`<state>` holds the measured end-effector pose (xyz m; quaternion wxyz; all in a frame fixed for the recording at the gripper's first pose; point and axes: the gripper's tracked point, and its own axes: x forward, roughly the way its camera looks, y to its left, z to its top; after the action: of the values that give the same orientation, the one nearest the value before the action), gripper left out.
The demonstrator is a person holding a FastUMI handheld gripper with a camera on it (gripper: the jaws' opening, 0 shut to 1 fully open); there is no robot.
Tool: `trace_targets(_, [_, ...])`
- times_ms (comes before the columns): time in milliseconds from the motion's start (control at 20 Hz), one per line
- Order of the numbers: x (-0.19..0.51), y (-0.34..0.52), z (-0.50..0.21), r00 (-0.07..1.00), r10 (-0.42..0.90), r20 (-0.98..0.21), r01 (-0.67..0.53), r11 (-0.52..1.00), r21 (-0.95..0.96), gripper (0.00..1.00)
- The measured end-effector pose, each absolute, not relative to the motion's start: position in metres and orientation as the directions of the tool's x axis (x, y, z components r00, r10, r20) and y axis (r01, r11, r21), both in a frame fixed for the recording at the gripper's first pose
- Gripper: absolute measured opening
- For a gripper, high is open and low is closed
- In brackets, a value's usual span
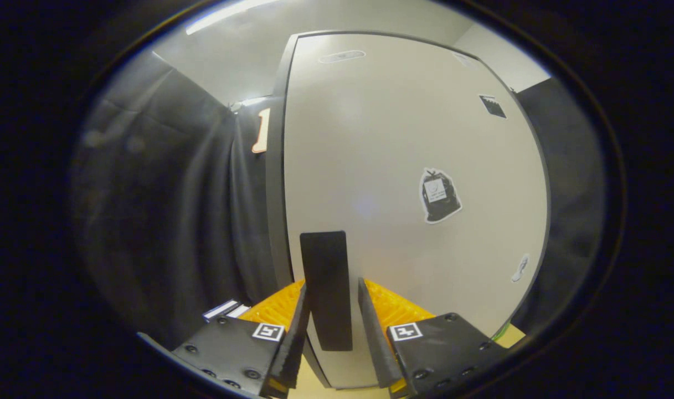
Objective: Open the shoe cabinet door, grab the shoes and put them into the shoe cabinet, then close the shoe cabinet door.
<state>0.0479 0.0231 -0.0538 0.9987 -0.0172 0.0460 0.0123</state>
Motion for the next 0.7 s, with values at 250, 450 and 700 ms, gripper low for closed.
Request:
trace_targets(250, [0.051,0.028,-0.057,0.993,0.045,-0.112,-0.048,0.999,-0.022,0.27])
trace_targets(450, [0.047,0.026,-0.055,0.994,0.036,-0.105,-0.038,0.999,-0.016,0.07])
trace_targets(700, [0.031,0.023,-0.052,0.994,0.028,-0.102,-0.030,0.999,-0.020,0.07])
